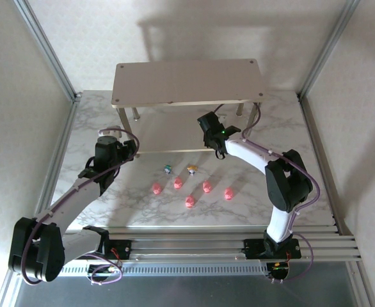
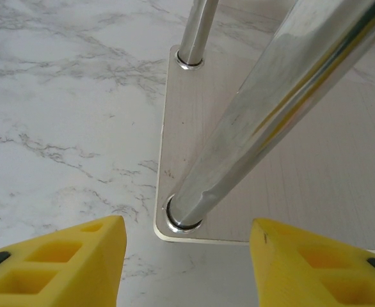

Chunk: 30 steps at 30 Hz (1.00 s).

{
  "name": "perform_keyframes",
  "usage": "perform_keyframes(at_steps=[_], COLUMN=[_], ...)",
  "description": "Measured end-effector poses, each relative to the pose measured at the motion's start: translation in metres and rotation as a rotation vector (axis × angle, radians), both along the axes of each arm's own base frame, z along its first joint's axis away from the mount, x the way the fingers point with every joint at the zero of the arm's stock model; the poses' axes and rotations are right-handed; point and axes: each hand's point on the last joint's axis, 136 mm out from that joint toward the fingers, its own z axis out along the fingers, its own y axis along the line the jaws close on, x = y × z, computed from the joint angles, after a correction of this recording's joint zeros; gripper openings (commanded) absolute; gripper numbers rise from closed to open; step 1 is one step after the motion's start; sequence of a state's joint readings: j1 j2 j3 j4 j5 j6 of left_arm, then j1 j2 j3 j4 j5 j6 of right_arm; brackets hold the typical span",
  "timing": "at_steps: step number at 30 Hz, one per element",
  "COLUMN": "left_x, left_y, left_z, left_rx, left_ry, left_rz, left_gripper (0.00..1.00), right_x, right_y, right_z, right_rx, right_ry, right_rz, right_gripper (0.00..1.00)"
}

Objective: Place and organize the plastic toys onto the shelf

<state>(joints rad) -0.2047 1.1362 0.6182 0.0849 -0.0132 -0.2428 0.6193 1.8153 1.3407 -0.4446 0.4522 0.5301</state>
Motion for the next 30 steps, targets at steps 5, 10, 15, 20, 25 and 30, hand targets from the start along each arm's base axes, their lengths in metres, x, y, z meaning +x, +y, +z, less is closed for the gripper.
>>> perform_keyframes(at_steps=[5,10,15,20,25,30], left_x=[0.000,0.000,0.001,0.000,0.001,0.001], left_y=[0.000,0.001,0.001,0.001,0.001,0.001], left_z=[-0.003,-0.003,-0.003,-0.003,-0.003,-0.003], left_rx=[0.003,0.003,0.003,0.003,0.003,0.003], left_ry=[0.008,0.009,0.008,0.009,0.009,0.009], left_rz=[-0.002,-0.001,-0.001,-0.001,-0.001,0.001], left_gripper=[0.54,0.54,0.54,0.54,0.54,0.54], right_x=[0.001,0.006,0.009,0.012,0.013,0.013], right_y=[0.000,0.000,0.000,0.000,-0.001,-0.001], right_z=[0.000,-0.001,-0.001,-0.001,-0.001,-0.001], right_rx=[-0.001,0.002,0.003,0.008,0.007,0.006], right_ry=[0.000,-0.003,-0.002,-0.005,-0.004,-0.005], right_rz=[0.000,-0.001,-0.002,-0.004,-0.005,-0.004], right_gripper=[0.28,0.30,0.32,0.32,0.33,0.33])
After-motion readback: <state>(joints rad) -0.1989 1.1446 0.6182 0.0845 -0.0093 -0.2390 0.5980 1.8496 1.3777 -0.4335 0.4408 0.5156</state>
